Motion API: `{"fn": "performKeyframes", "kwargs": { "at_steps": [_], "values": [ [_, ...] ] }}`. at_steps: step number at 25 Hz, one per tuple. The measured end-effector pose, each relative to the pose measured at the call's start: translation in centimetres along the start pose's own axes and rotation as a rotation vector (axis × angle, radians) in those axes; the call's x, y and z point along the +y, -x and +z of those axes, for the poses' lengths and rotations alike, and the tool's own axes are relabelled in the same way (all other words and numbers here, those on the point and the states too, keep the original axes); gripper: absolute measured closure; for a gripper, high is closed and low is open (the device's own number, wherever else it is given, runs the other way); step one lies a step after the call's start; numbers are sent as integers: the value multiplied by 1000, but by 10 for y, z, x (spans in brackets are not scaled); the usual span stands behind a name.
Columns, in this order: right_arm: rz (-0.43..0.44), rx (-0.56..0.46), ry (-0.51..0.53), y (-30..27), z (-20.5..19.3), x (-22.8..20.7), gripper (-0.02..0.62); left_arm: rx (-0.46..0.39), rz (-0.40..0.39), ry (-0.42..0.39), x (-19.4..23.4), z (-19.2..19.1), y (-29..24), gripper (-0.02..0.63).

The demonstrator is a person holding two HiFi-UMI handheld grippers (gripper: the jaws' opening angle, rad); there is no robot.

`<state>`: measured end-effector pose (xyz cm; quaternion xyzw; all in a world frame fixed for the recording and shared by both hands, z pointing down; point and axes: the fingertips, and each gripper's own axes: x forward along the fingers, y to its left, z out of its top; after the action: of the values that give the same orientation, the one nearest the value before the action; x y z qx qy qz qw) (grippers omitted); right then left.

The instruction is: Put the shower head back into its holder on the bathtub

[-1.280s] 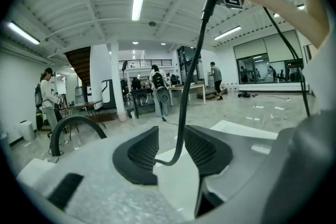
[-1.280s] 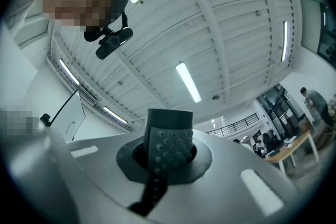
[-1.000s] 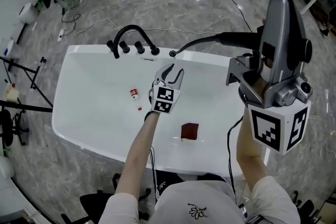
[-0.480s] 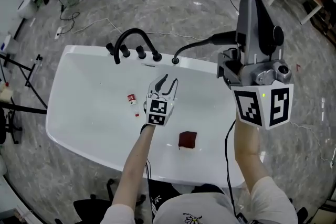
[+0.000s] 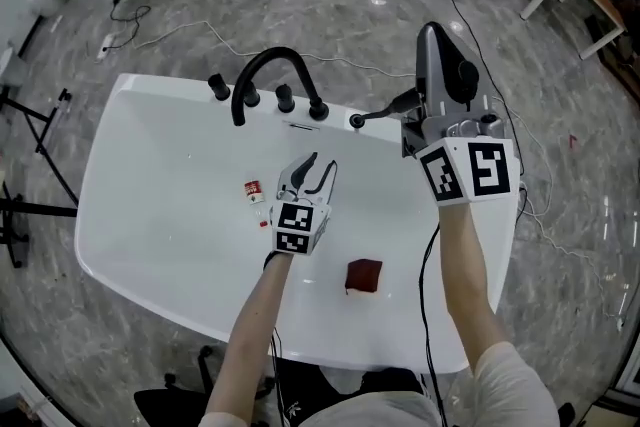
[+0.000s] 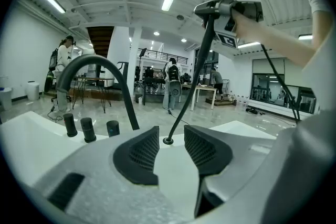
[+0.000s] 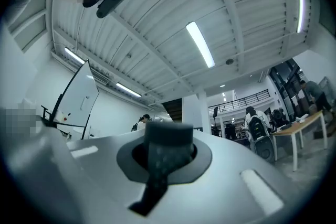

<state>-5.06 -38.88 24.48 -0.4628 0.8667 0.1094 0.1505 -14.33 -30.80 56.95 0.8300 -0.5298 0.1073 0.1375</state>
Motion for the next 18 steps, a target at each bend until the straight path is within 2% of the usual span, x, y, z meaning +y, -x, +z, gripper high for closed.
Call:
{"fn": "performKeyframes", "kwargs": {
  "at_steps": [3, 8, 13, 18],
  "values": [
    [-11, 27, 6, -13, -38, 5, 592, -4, -8, 21, 17, -9, -8, 462],
    [-49, 57, 19, -24, -81, -2, 592, -13, 2, 79, 41, -33, -21, 462],
    [-76, 112, -1, -10, -122, -10, 592, -13, 7, 146, 49, -58, -24, 466],
    [-46, 191, -12, 13, -154, -4, 592, 0, 12, 126, 43, -69, -23, 477]
  ]
}}
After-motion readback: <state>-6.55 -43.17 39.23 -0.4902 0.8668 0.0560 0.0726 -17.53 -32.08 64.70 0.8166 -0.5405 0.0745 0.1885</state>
